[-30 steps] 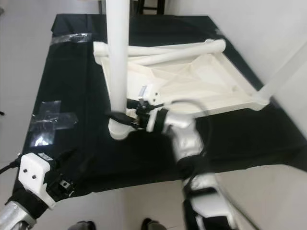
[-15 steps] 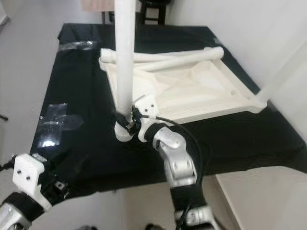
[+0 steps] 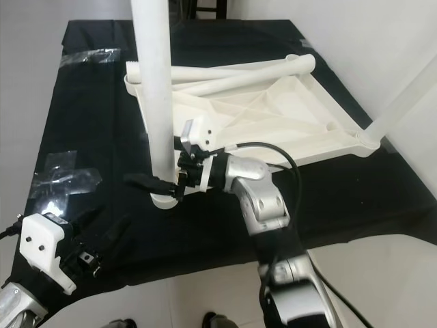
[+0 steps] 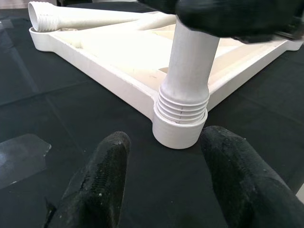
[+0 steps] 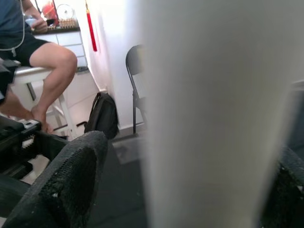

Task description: Building children table

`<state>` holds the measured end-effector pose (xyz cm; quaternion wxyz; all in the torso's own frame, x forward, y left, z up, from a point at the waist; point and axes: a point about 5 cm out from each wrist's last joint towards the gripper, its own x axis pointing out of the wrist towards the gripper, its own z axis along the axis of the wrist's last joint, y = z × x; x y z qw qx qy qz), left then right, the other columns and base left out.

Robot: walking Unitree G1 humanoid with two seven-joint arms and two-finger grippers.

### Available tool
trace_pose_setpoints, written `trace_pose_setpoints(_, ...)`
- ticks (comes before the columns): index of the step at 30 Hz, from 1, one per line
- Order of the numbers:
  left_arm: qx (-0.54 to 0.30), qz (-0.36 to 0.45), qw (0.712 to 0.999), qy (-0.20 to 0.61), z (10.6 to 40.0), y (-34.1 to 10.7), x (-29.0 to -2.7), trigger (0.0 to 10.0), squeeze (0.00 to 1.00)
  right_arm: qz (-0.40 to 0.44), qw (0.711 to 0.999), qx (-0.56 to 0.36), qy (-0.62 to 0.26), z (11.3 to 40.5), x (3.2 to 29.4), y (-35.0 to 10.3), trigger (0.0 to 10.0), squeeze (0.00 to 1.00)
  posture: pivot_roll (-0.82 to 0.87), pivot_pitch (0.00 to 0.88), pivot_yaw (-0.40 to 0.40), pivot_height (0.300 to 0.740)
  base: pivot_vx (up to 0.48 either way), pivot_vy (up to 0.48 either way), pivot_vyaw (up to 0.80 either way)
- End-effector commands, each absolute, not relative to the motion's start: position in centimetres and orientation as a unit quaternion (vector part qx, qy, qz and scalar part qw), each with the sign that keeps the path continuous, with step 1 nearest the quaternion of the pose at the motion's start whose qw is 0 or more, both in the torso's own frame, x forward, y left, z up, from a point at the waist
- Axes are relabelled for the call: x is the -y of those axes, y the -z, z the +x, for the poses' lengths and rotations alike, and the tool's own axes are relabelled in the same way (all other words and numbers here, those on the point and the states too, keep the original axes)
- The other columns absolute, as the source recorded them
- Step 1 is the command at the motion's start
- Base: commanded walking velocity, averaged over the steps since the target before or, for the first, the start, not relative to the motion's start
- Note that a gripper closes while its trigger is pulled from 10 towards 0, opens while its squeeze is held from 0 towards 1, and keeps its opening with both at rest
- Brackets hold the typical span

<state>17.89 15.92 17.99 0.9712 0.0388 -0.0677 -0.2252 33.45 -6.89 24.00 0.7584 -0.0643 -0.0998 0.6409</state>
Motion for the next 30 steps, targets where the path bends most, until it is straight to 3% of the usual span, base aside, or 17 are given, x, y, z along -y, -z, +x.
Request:
trace_pose_setpoints(1, 0.056, 0.04, 0.972, 0.223, 17.8, -17.5, -16.0, 10.0, 0.0, -0.068, 0.747, 0.099, -0.654, 33.7, 6.9, -24.1, 6.6, 0.0, 0.2, 0.19, -0.11, 0.74, 0.0, 0.0, 0.0)
trace_pose_setpoints(2, 0.056, 0.04, 0.972, 0.223, 17.8, -17.5, -16.0, 10.0, 0.0, -0.068, 0.747, 0.099, -0.654, 33.7, 6.9, -24.1, 6.6, 0.0, 0.2, 0.19, -0.11, 0.74, 0.0, 0.0, 0.0)
trace_pose_setpoints(3, 0.056, 0.04, 0.972, 0.223, 17.8, -17.5, -16.0, 10.0, 0.0, -0.061, 0.74, 0.095, -0.663, 33.9, 7.0, -24.2, 4.9, 0.0, 0.2, 0.19, -0.11, 0.74, 0.0, 0.0, 0.0)
trace_pose_setpoints(4, 0.056, 0.04, 0.972, 0.223, 17.8, -17.5, -16.0, 10.0, 0.0, -0.057, 0.735, 0.091, -0.67, 34.1, 7.1, -24.3, 0.3, 0.0, 0.19, 0.194, -0.117, 0.74, 0.0, 0.0, 0.0)
trace_pose_setpoints(12, 0.053, 0.039, 0.973, 0.223, 17.4, -17.5, -15.8, 10.0, 0.0, -0.052, 0.706, 0.061, -0.704, 34.8, 8.2, -23.8, 0.0, 0.0, 0.19, 0.201, -0.119, 0.74, 0.0, 0.0, 0.0)
trace_pose_setpoints(20, 0.051, 0.036, 0.972, 0.226, 17.1, -17.4, -15.5, 10.0, 0.0, -0.048, 0.733, 0.071, -0.674, 35.2, 8.9, -23.1, 0.0, 0.0, 0.18, 0.213, -0.12, 0.74, 0.0, 0.0, 0.0)
trace_pose_setpoints(23, 0.05, 0.035, 0.972, 0.229, 16.9, -17.4, -15.4, 10.0, 0.0, -0.046, 0.792, 0.07, -0.605, 34.6, 9.7, -21.5, 0.0, 0.0, 0.17, 0.221, -0.121, 0.74, 0.0, 0.0, 0.0)
trace_pose_setpoints(24, 0.05, 0.034, 0.972, 0.229, 16.8, -17.5, -15.4, 10.0, 0.0, -0.032, 0.862, 0.059, -0.503, 34.7, 9.4, -20.2, 0.0, 0.0, 0.17, 0.227, -0.131, 0.74, 0.0, 0.0, 0.0)
trace_pose_setpoints(25, 0.05, 0.034, 0.972, 0.229, 16.8, -17.5, -15.4, 10.0, 0.0, -0.023, 0.903, 0.051, -0.426, 34.7, 9.4, -19.3, 0.0, 0.0, 0.17, 0.227, -0.131, 0.74, 0.0, 0.0, 0.0)
trace_pose_setpoints(26, 0.05, 0.034, 0.972, 0.229, 16.8, -17.5, -15.4, 10.0, 0.0, -0.023, 0.903, 0.051, -0.426, 34.7, 9.4, -19.3, 0.0, 0.0, 0.17, 0.227, -0.131, 0.74, 0.0, 0.0, 0.0)
trace_pose_setpoints(27, 0.05, 0.034, 0.972, 0.229, 16.8, -17.5, -15.5, 10.0, 0.0, -0.005, 0.943, 0.035, -0.331, 34.6, 9.6, -18.4, 0.0, 0.0, 0.15, 0.237, -0.115, 0.74, 0.0, 0.0, 0.0)
trace_pose_setpoints(30, 0.048, 0.034, 0.972, 0.227, 16.8, -17.5, -15.7, 10.0, 0.0, -0.002, 0.965, -0.017, -0.262, 32.7, 9.6, -16.0, 0.0, 0.0, 0.14, 0.242, -0.114, 0.74, 0.0, 0.0, 0.0)
